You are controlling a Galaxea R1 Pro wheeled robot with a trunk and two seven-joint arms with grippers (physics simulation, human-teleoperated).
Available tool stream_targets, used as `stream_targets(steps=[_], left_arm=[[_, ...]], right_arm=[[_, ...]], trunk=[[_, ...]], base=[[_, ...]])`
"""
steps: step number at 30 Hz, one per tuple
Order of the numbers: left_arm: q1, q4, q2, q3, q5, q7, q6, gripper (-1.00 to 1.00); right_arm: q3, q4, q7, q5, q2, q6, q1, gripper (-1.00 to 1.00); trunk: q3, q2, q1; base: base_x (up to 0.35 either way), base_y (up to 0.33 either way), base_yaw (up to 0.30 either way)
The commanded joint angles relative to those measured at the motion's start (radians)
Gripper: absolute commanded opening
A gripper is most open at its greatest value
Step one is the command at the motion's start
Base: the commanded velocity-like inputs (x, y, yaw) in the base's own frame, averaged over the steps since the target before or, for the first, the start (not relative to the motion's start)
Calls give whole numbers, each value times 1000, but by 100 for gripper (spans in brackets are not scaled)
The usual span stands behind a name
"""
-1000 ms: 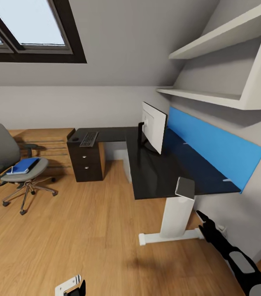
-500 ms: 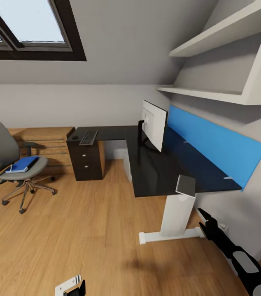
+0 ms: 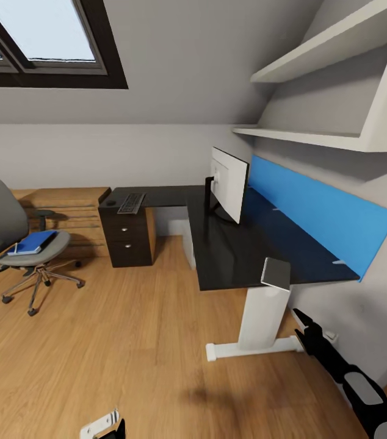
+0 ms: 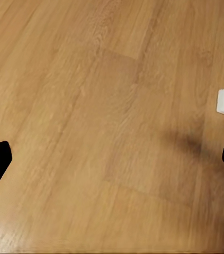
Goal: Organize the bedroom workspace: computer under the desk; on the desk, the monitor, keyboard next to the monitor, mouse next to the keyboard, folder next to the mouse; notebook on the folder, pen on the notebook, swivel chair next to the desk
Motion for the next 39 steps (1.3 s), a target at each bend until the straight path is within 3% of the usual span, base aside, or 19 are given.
stream_targets(steps=[1,12,33,39], left_arm=[[0,6,1,-4,10,5,-7,100],[0,17,2,-4,9,5,-6,100],[0,21,2,-4,9,5,-6,100],[0,32,0,-4,9,6,-6,100]], right_arm=[[-3,2,-8,-7,1,2,-1,100],[-7,-1,-189,-16,15,-116,-1,100],[-5,-2,-195,-17,19,-123,-1,100],[-5,-3,-195,-17,21,-124,-1,100]], trunk=[[-1,0,0],[-1,0,0],[-1,0,0],[-1,0,0]], base=[[0,0,0],[148,0,0],[299,0,0],[115,0,0]])
